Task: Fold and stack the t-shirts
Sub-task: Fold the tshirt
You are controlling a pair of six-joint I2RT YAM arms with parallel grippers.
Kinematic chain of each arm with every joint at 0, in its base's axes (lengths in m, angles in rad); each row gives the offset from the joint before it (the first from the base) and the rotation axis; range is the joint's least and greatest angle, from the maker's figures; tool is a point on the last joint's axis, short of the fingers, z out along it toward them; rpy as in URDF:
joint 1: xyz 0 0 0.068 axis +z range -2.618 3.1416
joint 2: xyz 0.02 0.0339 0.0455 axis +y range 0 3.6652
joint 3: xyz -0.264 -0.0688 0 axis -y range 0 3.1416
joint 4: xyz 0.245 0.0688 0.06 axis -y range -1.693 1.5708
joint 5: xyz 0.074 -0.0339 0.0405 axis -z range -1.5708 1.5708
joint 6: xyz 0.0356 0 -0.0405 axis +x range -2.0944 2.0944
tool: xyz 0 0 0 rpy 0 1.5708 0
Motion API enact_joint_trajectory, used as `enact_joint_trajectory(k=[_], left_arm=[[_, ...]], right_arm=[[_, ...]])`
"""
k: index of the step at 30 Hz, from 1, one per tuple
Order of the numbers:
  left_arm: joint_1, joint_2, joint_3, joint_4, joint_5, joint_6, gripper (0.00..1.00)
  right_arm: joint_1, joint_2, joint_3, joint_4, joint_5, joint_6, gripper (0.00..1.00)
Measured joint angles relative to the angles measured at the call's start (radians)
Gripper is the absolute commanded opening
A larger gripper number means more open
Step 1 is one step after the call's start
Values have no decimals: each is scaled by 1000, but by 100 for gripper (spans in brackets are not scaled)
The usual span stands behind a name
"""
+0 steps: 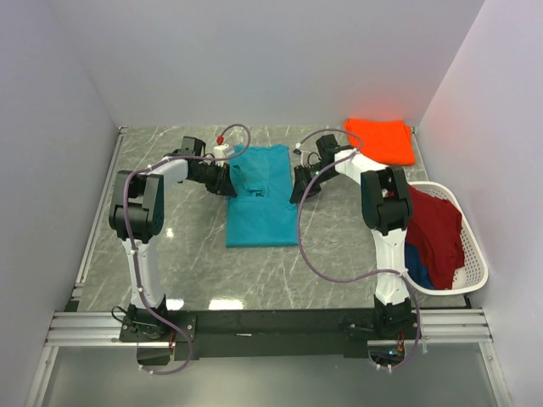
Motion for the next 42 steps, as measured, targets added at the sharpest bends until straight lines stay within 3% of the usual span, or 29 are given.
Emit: enact_joint_trajectory(k=[8,24,42], left_arm=[[0,-1,-35,3,-2,-4,1],[28,-109,-91,13,-12,-3,1],[45,-5,-16,22,-62,-7,2]], right_arm=[[16,4,45,-18,0,-15,0],[35,4,87,-41,3,-43,0],[35,63,167,-38,81,-5,0]])
